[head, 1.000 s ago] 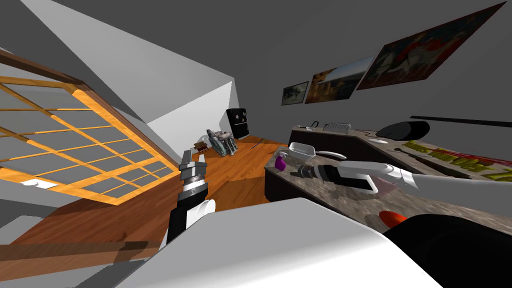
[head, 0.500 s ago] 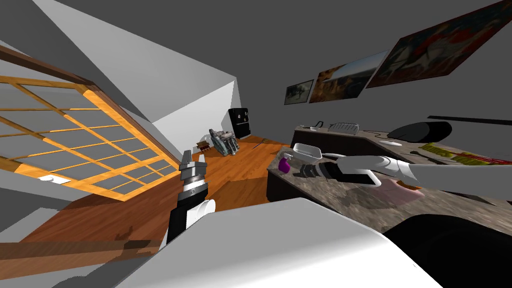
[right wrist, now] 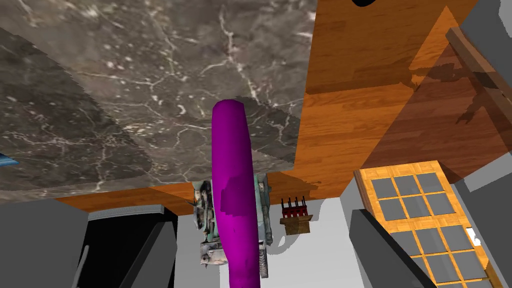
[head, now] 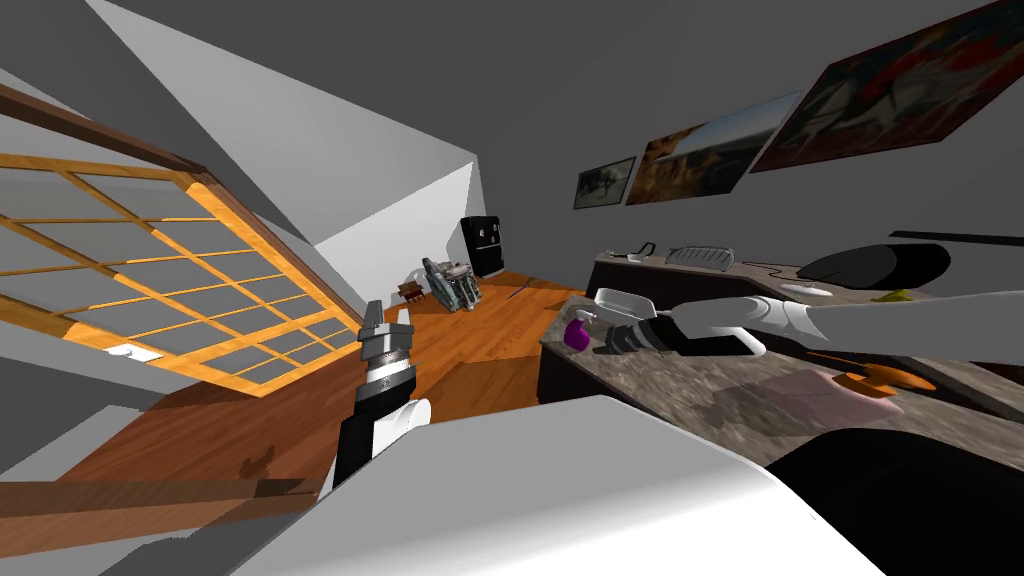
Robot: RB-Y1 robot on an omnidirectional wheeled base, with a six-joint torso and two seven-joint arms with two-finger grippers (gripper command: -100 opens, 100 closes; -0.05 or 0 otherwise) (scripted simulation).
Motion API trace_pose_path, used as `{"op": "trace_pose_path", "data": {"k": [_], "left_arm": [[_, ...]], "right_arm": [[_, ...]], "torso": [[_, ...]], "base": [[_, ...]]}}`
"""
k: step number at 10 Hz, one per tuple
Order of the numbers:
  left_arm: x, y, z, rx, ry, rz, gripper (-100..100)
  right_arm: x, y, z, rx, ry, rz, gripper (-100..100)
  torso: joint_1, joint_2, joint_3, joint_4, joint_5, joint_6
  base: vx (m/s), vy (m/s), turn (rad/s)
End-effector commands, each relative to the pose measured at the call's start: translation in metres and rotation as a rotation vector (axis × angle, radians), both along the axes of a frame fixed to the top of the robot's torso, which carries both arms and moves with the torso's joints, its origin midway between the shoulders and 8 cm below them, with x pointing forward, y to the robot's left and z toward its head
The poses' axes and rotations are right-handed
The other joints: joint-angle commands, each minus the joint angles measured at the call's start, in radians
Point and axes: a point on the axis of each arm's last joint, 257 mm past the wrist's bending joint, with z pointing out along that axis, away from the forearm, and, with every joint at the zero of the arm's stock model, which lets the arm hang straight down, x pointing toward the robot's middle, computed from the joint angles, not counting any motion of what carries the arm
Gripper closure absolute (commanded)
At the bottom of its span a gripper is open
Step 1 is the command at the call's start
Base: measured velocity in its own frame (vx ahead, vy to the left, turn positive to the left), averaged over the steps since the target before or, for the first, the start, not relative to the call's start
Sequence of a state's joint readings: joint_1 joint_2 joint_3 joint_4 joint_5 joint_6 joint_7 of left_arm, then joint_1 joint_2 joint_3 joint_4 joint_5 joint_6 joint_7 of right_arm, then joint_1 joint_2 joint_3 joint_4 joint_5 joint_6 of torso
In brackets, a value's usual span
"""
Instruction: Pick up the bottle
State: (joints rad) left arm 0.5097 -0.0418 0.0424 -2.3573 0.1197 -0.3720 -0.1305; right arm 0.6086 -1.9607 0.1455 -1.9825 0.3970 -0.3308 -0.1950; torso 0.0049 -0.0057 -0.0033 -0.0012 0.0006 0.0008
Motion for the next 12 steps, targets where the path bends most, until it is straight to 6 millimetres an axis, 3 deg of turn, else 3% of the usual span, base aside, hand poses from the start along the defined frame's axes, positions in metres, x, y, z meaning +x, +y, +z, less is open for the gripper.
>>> {"op": "trace_pose_path", "data": {"k": [1, 4, 5, 6, 11, 12], "left_arm": [[0.000, 0.000, 0.000, 0.000, 0.000, 0.000, 0], [0.000, 0.000, 0.000, 0.000, 0.000, 0.000, 0], [0.000, 0.000, 0.000, 0.000, 0.000, 0.000, 0], [0.000, 0.000, 0.000, 0.000, 0.000, 0.000, 0], [0.000, 0.000, 0.000, 0.000, 0.000, 0.000, 0], [0.000, 0.000, 0.000, 0.000, 0.000, 0.000, 0]], "right_arm": [[-0.001, -0.008, 0.001, -0.046, 0.020, 0.030, -100], [-0.002, -0.011, 0.002, -0.062, 0.026, 0.041, -100], [-0.002, -0.012, 0.002, -0.063, 0.028, 0.041, 0], [-0.007, -0.017, -0.006, -0.062, 0.026, 0.029, -100], [-0.013, -0.025, -0.016, -0.060, 0.025, 0.012, -100], [-0.013, -0.025, -0.016, -0.061, 0.024, 0.014, 100]], "torso": [[0.000, 0.000, 0.000, 0.000, 0.000, 0.000], [0.000, -0.001, 0.000, 0.000, 0.000, 0.000], [-0.002, 0.002, 0.001, 0.000, 0.000, 0.001], [-0.003, 0.003, 0.002, 0.001, -0.001, 0.001], [-0.003, 0.004, 0.002, 0.001, -0.001, 0.001], [-0.004, 0.004, 0.003, 0.001, -0.001, 0.001]], "base": [[0.059, 0.051, 0.057], [0.053, 0.045, 0.048], [0.000, 0.000, 0.000], [0.021, 0.025, 0.093], [0.016, 0.022, 0.039], [0.000, 0.000, 0.000]]}}
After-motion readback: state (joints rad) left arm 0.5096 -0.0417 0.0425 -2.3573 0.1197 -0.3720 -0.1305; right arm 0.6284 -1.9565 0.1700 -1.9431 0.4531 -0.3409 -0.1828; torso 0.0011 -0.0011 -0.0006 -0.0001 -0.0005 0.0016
